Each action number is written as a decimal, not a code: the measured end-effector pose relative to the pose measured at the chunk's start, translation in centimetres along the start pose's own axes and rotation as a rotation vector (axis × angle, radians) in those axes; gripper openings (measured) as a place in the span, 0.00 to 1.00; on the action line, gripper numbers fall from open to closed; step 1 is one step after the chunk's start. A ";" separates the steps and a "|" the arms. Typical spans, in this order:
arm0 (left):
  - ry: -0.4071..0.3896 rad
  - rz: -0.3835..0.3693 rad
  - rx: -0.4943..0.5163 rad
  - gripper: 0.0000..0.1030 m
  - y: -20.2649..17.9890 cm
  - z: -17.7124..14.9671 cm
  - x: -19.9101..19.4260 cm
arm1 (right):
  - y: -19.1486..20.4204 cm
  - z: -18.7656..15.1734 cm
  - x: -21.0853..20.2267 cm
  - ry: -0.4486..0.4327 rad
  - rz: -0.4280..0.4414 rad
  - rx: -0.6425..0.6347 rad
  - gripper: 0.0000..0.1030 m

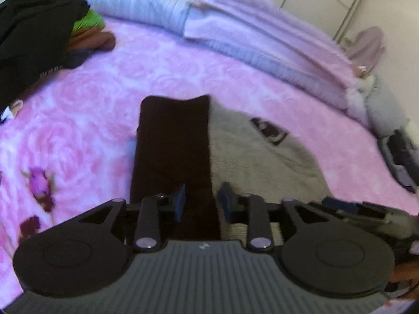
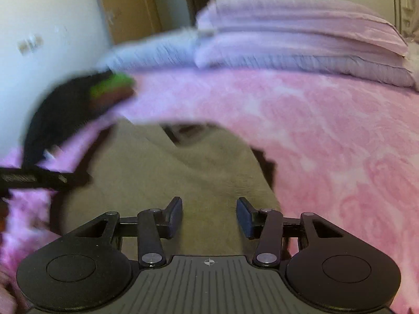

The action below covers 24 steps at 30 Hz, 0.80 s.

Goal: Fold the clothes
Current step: 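Press the folded sweater flat and open both grippers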

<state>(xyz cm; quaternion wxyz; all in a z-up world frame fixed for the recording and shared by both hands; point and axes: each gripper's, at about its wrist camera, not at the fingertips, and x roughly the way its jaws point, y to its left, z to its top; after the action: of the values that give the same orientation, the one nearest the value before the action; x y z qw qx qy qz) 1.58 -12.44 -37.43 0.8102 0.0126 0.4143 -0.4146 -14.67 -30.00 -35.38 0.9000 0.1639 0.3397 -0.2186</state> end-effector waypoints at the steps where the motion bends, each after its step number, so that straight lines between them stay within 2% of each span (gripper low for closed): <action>1: 0.006 0.010 -0.008 0.31 -0.1 0.3 0.1 | -0.2 -0.4 1.2 0.026 -0.015 -0.002 0.42; 3: 0.007 0.028 -0.009 0.32 -0.6 0.7 -0.7 | -0.4 -0.7 1.4 -0.009 -0.010 0.002 0.43; 7: -0.002 0.062 0.037 0.43 -2.2 0.6 -3.3 | -1.2 -0.3 -0.8 0.008 0.022 0.090 0.46; 9: 0.002 0.082 0.055 0.47 -2.8 0.2 -4.7 | -1.2 -0.6 -2.5 0.009 0.033 0.114 0.60; 11: 0.008 0.110 0.075 0.50 -3.4 -0.5 -5.9 | -0.9 -1.1 -4.6 -0.005 0.039 0.115 0.64; 16: 0.022 0.145 0.102 0.55 -4.3 -2.6 -8.8 | 0.0 -2.6 -7.9 -0.004 0.011 0.115 0.66; 24: 0.012 0.158 0.152 0.58 -5.4 -5.4 -12.9 | 1.6 -5.2 -12.1 -0.010 -0.001 0.134 0.66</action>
<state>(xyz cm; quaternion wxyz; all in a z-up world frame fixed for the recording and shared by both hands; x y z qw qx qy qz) -9.72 -5.47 -30.45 0.8344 0.1092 0.3841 -0.3798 -24.76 -22.91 -30.60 0.8884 0.2227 0.3201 -0.2421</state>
